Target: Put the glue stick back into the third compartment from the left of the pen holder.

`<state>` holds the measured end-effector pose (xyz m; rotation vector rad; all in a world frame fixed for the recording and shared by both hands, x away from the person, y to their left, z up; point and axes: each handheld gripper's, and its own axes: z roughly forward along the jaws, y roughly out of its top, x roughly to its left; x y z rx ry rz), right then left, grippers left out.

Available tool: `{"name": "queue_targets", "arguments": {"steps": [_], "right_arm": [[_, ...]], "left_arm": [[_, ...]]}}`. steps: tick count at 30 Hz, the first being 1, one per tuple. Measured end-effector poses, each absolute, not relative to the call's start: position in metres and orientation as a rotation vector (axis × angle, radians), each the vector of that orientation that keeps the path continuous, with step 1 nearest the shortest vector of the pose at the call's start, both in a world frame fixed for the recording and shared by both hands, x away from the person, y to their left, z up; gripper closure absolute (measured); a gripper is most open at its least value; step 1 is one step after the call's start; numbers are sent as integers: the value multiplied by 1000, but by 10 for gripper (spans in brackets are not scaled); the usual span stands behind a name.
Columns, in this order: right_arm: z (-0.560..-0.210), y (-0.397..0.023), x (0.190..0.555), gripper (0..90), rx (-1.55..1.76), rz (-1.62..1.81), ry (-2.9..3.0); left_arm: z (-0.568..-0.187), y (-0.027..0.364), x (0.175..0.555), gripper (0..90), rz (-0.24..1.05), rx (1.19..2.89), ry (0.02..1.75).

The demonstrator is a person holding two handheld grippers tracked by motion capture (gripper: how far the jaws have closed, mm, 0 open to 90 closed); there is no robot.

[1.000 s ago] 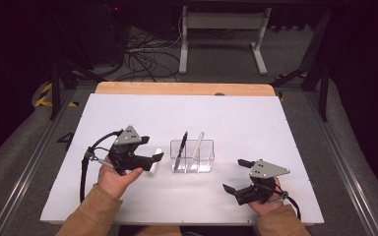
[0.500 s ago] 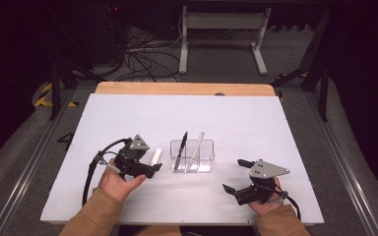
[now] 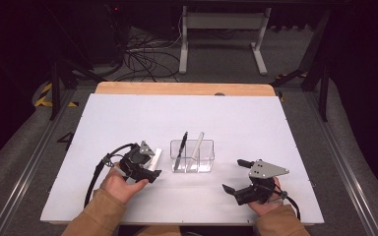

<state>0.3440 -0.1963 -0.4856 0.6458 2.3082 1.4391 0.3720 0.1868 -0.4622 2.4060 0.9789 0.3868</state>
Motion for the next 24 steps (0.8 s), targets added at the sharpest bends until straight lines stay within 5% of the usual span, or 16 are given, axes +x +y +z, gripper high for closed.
{"name": "queue_targets", "arguments": {"steps": [24], "right_arm": [[-486, -196, 344, 11, 644, 1442, 2310]], "left_arm": [[-472, 187, 374, 447, 321, 2412, 1092]]}}
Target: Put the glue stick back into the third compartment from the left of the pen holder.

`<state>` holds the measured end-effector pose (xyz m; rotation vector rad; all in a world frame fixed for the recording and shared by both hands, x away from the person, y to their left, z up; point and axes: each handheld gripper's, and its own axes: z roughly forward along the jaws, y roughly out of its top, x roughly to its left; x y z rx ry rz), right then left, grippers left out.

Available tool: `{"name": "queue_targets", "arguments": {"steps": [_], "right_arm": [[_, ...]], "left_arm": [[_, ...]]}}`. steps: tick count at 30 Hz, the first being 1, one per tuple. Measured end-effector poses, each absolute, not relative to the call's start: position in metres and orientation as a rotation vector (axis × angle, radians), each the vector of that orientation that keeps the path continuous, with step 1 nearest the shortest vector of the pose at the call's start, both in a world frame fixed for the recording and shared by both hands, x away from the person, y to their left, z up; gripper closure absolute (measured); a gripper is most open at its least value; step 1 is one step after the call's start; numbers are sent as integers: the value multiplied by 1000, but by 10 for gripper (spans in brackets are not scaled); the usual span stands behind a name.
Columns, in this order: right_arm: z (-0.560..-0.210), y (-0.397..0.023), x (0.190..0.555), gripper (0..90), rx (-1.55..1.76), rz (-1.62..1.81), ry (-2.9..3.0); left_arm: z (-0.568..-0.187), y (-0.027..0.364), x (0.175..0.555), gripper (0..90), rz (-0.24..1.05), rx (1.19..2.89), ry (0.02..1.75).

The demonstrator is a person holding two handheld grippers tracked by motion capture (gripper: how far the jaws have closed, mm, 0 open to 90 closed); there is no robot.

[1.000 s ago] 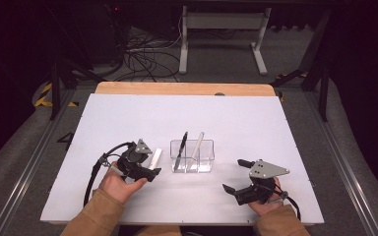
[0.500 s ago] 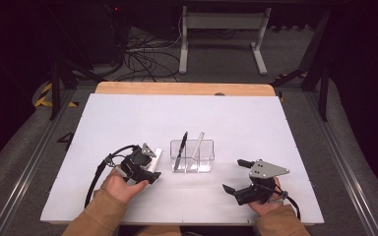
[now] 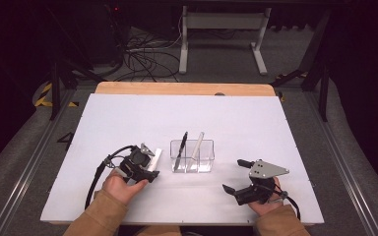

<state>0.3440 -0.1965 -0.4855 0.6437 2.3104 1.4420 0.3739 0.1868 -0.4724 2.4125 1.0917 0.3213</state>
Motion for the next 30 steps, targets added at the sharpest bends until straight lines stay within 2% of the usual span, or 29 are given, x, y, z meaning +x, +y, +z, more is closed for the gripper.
{"name": "queue_targets", "arguments": {"steps": [11, 18, 30], "right_arm": [[-485, -197, 344, 11, 643, 1440, 2311], [-485, -197, 344, 11, 643, 1445, 2310], [-485, -197, 344, 11, 644, 1450, 2310]], "left_arm": [[-472, 186, 373, 508, 326, 2394, 1143], [-470, 187, 372, 642, 322, 2396, 1162], [-452, 195, 368, 649, 343, 2372, 1115]]}}
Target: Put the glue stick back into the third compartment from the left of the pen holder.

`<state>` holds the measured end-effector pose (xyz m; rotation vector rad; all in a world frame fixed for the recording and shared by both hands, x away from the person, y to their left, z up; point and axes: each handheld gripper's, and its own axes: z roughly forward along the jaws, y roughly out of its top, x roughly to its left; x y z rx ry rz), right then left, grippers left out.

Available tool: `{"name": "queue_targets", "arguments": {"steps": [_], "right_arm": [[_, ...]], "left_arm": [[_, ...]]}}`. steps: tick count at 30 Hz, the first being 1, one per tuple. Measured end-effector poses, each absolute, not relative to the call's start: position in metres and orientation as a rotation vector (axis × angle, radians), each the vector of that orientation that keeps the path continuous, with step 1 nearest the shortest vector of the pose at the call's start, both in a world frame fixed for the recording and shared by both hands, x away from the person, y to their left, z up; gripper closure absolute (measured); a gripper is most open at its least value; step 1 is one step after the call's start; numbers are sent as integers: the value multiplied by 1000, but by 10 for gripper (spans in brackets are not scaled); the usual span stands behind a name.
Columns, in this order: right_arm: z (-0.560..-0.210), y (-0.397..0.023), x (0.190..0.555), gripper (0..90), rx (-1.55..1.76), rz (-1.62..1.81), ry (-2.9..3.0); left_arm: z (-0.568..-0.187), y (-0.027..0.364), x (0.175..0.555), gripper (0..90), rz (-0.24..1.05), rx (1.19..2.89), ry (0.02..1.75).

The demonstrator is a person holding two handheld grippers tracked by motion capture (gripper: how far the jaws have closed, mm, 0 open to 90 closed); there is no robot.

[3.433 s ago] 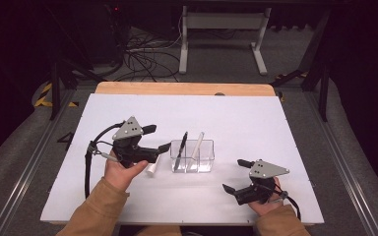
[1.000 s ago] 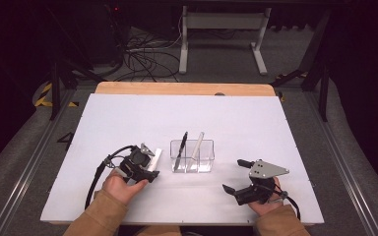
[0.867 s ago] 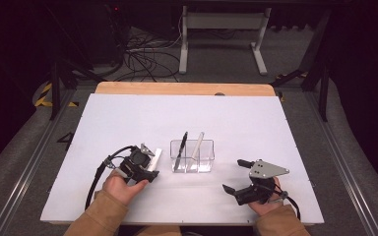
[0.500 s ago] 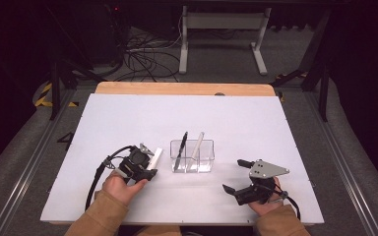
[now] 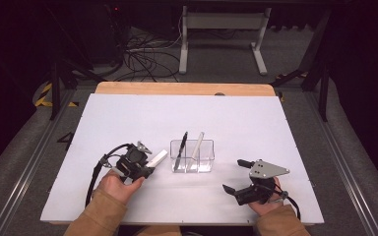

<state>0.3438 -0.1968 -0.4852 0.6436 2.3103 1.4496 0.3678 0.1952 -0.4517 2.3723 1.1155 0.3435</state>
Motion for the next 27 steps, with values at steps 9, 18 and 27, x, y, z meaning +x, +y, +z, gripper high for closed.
{"name": "queue_targets", "arguments": {"steps": [9, 18, 27], "right_arm": [[-485, -197, 344, 11, 641, 1449, 2311], [-485, -197, 344, 11, 641, 1449, 2311], [-485, -197, 344, 11, 639, 1443, 2312]], "left_arm": [[-428, 207, 358, 652, 411, 2291, 1037], [-411, 212, 352, 652, 427, 2244, 1007], [-398, 212, 344, 651, 443, 2220, 962]]}}
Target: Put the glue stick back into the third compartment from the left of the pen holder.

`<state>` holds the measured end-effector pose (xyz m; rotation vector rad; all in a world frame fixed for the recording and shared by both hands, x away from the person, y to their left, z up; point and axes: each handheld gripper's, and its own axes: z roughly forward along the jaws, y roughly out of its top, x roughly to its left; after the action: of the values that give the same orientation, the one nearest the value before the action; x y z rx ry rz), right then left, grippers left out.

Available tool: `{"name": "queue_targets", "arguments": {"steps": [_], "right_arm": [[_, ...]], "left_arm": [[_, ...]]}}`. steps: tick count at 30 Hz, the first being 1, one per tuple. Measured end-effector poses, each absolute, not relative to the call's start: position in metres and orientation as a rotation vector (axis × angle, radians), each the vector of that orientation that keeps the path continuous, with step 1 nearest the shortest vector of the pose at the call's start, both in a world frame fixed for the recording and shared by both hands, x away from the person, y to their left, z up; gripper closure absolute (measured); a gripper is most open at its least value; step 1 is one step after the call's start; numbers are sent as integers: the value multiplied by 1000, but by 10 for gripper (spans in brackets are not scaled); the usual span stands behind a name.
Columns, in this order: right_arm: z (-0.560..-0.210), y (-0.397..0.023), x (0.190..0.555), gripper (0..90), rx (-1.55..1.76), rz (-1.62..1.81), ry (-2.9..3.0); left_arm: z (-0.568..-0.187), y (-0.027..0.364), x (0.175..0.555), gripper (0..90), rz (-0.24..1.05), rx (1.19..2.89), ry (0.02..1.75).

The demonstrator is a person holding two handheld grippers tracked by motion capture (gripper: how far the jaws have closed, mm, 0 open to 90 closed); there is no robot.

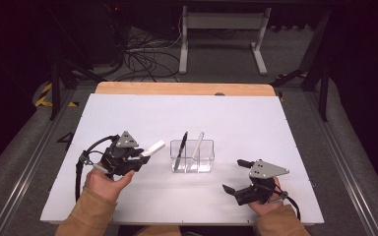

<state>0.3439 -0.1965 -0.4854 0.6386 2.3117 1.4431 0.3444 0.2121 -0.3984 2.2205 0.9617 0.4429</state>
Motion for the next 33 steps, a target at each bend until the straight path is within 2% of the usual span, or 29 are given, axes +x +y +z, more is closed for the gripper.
{"name": "queue_targets", "arguments": {"steps": [18, 28, 33], "right_arm": [[-486, -195, 343, 11, 635, 1438, 2313], [-486, -195, 343, 11, 643, 1437, 2313], [-486, -195, 343, 11, 639, 1438, 2315]], "left_arm": [[-358, 219, 332, 651, 376, 2172, 817], [-337, 210, 337, 651, 301, 2209, 695], [-329, 203, 343, 651, 214, 2201, 641]]}}
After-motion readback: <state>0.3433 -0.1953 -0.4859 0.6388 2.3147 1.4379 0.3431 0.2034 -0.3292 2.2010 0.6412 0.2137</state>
